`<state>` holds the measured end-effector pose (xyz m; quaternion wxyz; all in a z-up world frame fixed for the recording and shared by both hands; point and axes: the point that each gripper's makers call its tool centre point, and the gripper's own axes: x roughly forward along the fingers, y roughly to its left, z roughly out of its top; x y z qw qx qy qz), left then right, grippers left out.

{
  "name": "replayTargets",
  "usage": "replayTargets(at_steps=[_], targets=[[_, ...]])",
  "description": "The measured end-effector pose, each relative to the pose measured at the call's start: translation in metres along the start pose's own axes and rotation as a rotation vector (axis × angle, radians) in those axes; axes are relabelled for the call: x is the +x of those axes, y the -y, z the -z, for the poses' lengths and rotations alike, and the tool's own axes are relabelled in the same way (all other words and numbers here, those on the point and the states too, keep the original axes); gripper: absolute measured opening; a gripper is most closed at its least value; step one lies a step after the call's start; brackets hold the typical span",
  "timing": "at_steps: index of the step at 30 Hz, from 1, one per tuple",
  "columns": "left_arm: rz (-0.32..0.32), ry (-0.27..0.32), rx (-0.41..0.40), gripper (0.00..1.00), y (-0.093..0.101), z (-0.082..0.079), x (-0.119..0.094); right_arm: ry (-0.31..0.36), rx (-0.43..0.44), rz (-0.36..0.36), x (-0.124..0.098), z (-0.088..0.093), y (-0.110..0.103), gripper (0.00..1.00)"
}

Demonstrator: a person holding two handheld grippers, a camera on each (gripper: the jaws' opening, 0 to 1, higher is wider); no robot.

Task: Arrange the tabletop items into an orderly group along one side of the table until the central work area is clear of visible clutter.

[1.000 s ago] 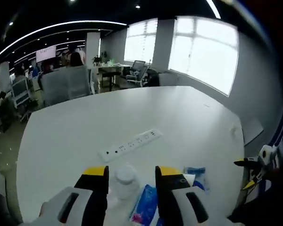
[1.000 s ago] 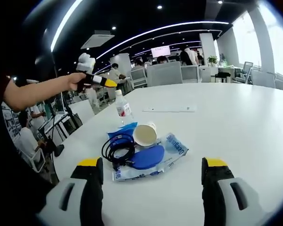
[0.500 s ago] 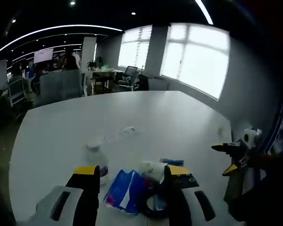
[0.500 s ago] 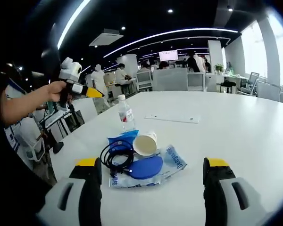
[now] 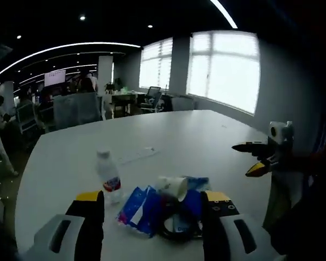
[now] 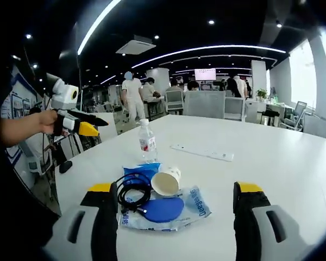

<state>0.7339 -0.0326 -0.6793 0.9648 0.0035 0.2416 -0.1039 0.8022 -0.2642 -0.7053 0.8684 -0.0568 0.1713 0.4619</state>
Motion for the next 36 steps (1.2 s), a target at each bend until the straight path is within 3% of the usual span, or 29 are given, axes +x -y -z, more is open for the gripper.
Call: replayTargets(at_steps=[3,10,13,24,36], targets=[[0.02,0.008,-0.012,0.77,0.013,0.004,-0.008,-0.001,-0.004,-0.011,0.005,-0.003,-0.001,0.84],[0.08,0.005,-0.019,0.94,0.039,0.016,-0.018,-0.044,-0.005,-0.035,0.012,0.003,-0.002,0.93],[0.087,0.018,-0.031,1.0,0.038,0.019,-0.021,-0.058,-0.017,-0.038,0.013,0.006,0.0,0.95],[0.073,0.033,-0.05,1.0,0.034,0.023,-0.027,-0.1,-0.069,-0.047,0.017,0.015,0.006,0.97],[0.083,0.011,-0.022,1.0,0.036,0.033,-0.027,-0.124,-0.166,-0.104,0.05,0.011,-0.005,0.81]])
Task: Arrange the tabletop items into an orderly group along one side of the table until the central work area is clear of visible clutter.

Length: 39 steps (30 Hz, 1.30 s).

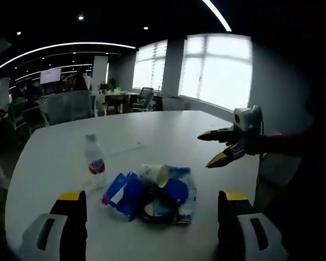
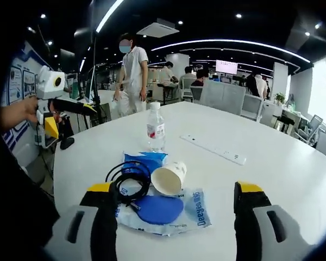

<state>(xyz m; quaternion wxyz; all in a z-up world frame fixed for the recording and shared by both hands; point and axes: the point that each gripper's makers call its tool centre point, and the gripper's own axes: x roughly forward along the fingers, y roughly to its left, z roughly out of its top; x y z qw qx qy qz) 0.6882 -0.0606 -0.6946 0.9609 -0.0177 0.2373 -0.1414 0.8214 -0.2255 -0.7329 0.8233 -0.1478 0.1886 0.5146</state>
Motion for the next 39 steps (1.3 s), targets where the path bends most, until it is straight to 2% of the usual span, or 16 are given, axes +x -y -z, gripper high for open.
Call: replayTargets(at_steps=[5,10,21,30,39], targets=[[-0.005,-0.009,0.008,0.99,0.001,0.0,-0.001,-0.023,-0.024,-0.018,0.02,0.005,0.001,0.72],[-0.006,-0.024,0.018,0.98,0.001,0.002,-0.003,-0.063,-0.032,-0.028,0.036,0.02,0.004,0.56],[0.002,0.024,0.012,0.96,-0.007,-0.005,-0.009,-0.08,-0.002,0.016,0.068,0.037,0.008,0.31],[0.001,0.019,0.009,0.94,-0.014,-0.001,-0.012,-0.099,0.032,0.028,0.095,0.043,0.003,0.19],[0.008,0.008,0.013,0.89,-0.017,0.005,-0.014,-0.111,0.044,0.044,0.106,0.044,0.006,0.07]])
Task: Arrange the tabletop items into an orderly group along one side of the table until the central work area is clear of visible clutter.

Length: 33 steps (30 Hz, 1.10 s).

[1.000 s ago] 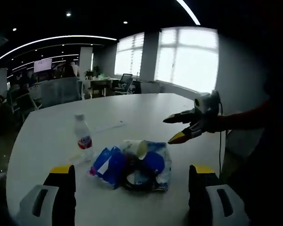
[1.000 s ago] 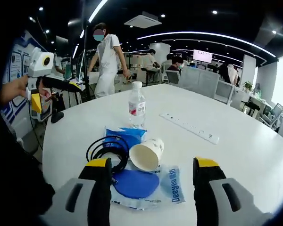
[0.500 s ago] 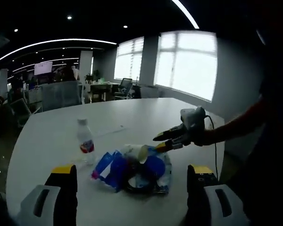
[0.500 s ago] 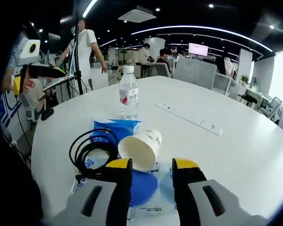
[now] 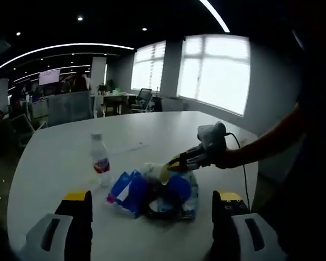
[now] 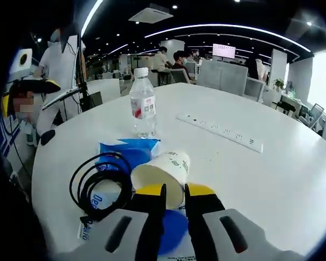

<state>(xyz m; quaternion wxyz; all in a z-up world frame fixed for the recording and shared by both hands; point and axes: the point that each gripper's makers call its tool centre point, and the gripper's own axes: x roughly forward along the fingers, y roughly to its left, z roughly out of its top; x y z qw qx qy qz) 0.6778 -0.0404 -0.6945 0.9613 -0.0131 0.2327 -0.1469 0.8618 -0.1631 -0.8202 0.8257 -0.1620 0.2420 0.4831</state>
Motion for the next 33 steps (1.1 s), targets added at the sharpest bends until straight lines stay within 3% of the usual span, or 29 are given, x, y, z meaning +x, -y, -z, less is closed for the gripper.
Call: replayTargets(at_steps=[5,15,33], targets=[[0.006,-0.009,-0.006,0.88,-0.001,0.005,-0.001,-0.006,0.012,0.013,-0.003,0.002,0.001,0.0],[0.005,-0.004,-0.005,0.87,0.0,0.005,-0.001,0.0,0.029,0.02,-0.006,-0.001,0.007,0.0],[0.015,0.013,0.01,0.88,0.009,0.001,0.0,0.084,0.101,0.018,-0.025,-0.048,0.012,0.0]])
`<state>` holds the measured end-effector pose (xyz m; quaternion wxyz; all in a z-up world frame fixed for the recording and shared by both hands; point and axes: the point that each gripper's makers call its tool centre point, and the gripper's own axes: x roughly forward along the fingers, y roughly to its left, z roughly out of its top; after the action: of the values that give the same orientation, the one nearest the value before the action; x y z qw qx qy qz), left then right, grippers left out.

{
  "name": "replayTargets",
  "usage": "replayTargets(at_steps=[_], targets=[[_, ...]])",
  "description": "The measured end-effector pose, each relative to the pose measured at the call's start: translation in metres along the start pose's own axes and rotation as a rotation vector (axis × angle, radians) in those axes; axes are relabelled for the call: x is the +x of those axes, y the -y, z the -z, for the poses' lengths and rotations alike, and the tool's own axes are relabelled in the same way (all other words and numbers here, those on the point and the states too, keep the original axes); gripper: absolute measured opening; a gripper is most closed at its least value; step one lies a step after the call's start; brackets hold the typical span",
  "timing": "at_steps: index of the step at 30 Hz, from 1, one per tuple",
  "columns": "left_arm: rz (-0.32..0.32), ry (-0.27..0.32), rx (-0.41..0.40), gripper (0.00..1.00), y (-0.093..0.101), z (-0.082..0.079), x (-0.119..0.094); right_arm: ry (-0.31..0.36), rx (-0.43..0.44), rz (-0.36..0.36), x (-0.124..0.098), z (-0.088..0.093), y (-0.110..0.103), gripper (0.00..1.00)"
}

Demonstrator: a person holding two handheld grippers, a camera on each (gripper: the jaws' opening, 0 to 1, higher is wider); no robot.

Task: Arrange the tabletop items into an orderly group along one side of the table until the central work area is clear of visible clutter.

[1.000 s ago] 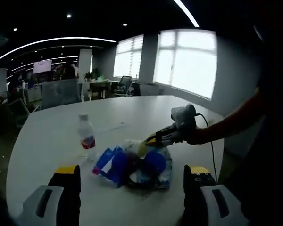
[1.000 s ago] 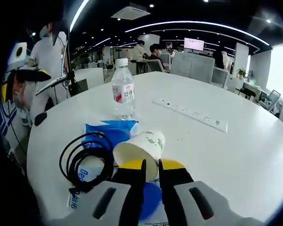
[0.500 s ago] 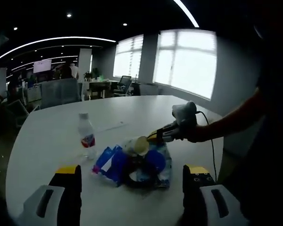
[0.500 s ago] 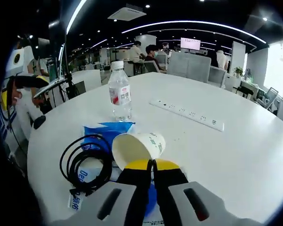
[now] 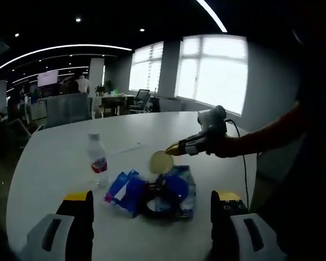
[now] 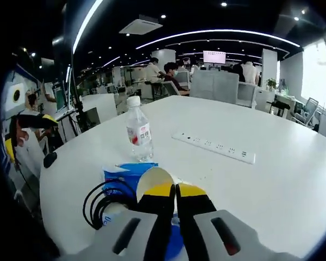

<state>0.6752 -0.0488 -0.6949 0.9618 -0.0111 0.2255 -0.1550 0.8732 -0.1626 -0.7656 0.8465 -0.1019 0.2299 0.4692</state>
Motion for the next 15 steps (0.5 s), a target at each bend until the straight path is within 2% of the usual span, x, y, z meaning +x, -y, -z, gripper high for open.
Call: replayTargets(at_steps=[8,15], targets=[[-0.005,0.007,0.009,0.88,0.002,-0.002,-0.002,0.043,0.105,0.007,-0.002,-0.025,0.004,0.0],[-0.012,0.005,0.009,0.88,0.003,-0.002,-0.004,0.073,0.197,0.017,0.009,-0.045,0.012,0.0]])
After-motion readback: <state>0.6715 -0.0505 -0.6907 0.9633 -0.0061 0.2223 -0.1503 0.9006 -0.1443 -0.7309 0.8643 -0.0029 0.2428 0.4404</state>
